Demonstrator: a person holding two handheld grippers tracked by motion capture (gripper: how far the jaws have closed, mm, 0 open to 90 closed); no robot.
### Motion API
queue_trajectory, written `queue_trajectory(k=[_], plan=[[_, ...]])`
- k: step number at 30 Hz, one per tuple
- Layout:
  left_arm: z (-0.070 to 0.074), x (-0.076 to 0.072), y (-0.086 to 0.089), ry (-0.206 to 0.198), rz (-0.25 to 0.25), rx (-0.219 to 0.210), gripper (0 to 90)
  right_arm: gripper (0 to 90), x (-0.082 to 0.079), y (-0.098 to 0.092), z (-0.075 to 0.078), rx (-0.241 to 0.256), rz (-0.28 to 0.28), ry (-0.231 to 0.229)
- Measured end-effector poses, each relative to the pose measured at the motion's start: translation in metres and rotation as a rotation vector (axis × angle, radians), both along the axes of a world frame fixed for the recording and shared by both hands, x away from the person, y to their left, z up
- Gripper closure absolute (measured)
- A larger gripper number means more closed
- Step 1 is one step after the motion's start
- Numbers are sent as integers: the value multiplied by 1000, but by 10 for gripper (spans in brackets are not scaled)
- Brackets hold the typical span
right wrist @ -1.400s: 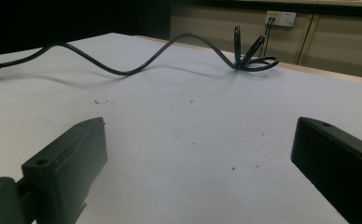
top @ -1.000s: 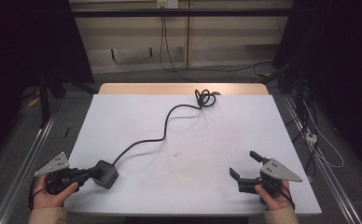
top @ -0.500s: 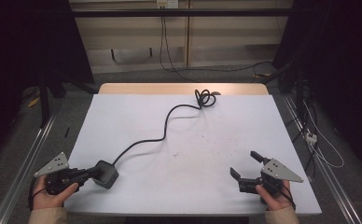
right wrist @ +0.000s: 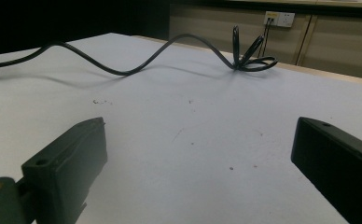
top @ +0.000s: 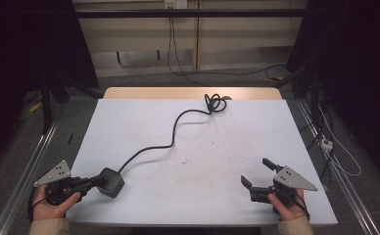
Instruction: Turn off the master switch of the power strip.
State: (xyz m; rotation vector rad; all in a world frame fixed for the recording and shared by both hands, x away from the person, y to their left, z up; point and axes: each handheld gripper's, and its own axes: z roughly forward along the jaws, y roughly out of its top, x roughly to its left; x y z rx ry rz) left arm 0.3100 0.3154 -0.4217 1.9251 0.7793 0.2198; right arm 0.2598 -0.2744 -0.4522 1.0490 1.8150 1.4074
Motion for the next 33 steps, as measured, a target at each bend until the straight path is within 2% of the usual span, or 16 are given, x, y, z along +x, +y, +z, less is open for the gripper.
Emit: queue_trajectory(k=[8, 33], plan=[[-1, 1, 1, -2, -12, 1, 900, 30, 0, 0, 0, 2, -2, -2], [1, 1, -1, 7, -7, 21, 900, 29, 0, -1, 1, 6, 2, -10]])
